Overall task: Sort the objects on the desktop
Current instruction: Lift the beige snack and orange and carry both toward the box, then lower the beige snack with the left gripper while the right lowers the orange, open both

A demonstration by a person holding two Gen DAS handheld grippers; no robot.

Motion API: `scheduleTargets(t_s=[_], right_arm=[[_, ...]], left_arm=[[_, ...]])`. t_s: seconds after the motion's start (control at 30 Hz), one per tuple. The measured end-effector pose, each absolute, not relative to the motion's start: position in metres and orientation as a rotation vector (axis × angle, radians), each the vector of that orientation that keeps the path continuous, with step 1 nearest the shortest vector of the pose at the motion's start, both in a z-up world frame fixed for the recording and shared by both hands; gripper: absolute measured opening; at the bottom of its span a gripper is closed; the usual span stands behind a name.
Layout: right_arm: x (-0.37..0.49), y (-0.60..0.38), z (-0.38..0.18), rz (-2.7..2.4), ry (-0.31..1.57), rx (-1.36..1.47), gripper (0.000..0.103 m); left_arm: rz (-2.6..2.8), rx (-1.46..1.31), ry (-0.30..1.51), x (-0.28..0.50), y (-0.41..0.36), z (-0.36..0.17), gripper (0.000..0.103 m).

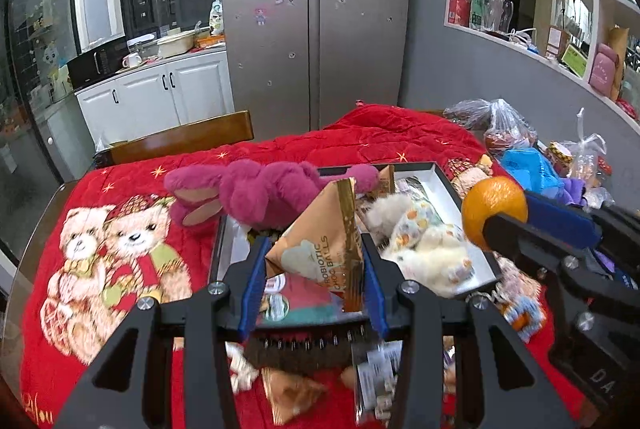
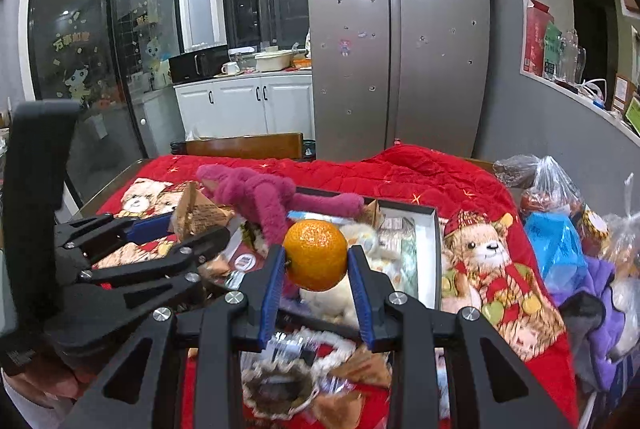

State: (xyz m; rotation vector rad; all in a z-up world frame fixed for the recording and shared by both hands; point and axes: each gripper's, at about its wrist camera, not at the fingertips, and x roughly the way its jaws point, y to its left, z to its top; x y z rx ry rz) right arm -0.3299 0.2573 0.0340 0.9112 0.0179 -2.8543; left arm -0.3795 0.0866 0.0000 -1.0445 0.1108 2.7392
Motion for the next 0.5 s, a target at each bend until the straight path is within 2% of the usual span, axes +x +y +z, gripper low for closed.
scheduleTargets(t_s=[0.2,0.3,0.5], right_arm=[[-0.373,0.262,0.028,-2.835,0.008,0.932,0.033],[-0.394,0.262,0.021,-2.832,-0.007,0.955,0.033],[-0.423,0.267,-0.005,-2.771,-0.153,0.987,0.033]], left_arm=[[2.739,-1.101,0.067,-0.414,0.080,-0.022,0.044],[2.749,-1.130,0.132,-0.423,0.076,-0.033,0.044],[2.758,-1.181,0.132,-0.433,0.060,-0.051,0.044]])
